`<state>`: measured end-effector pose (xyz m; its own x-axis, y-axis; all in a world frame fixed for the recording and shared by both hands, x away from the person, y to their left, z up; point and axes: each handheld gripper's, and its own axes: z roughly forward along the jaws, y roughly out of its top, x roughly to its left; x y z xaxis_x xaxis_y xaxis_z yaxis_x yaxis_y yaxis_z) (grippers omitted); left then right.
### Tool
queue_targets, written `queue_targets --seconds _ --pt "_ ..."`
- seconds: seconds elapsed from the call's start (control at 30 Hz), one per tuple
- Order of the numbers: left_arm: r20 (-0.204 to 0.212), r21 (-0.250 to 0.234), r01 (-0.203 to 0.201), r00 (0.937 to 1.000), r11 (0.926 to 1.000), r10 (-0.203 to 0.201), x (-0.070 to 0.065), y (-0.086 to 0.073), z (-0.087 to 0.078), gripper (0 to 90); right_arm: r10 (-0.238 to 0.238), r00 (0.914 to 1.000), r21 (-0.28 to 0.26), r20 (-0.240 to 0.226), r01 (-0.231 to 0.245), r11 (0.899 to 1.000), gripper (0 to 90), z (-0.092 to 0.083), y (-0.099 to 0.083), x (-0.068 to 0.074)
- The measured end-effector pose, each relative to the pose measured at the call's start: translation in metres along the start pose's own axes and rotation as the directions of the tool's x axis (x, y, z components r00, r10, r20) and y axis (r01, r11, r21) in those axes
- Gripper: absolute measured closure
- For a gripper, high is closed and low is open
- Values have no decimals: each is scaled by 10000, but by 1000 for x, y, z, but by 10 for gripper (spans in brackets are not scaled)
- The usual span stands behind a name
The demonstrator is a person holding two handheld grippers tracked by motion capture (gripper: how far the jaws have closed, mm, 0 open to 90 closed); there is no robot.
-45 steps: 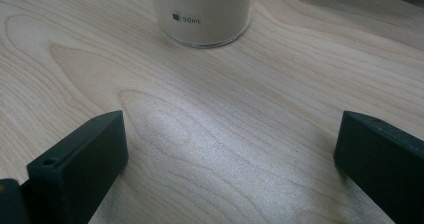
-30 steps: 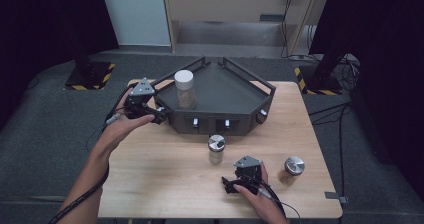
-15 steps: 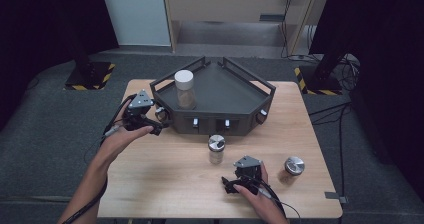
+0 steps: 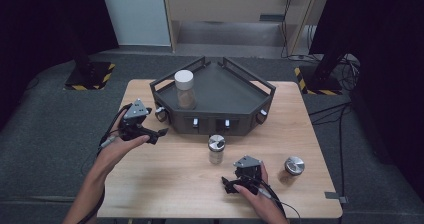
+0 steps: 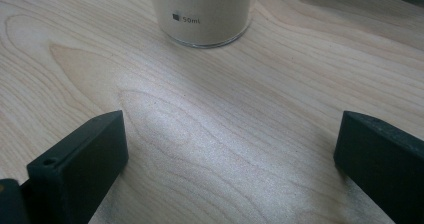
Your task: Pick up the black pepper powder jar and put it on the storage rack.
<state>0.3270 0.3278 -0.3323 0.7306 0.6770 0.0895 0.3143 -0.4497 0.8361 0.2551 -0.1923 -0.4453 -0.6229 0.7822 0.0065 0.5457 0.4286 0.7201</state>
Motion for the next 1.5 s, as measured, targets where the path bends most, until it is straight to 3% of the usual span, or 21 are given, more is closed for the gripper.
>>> queue_targets --seconds 0.47,1.03,1.5 --pt "146 102 42 9999 9999 -43 -16 -19 0 19 0 10000 -1 -1 0 10000 8 0 0 0" --pt "11 490 -237 9997 9985 237 -40 -23 5 21 -4 10000 -1 0 4 10000 8 0 0 0" --pt "-91 768 50 9999 9970 -43 -60 -40 4 21 -4 10000 -2 0 4 10000 8 0 0 0"
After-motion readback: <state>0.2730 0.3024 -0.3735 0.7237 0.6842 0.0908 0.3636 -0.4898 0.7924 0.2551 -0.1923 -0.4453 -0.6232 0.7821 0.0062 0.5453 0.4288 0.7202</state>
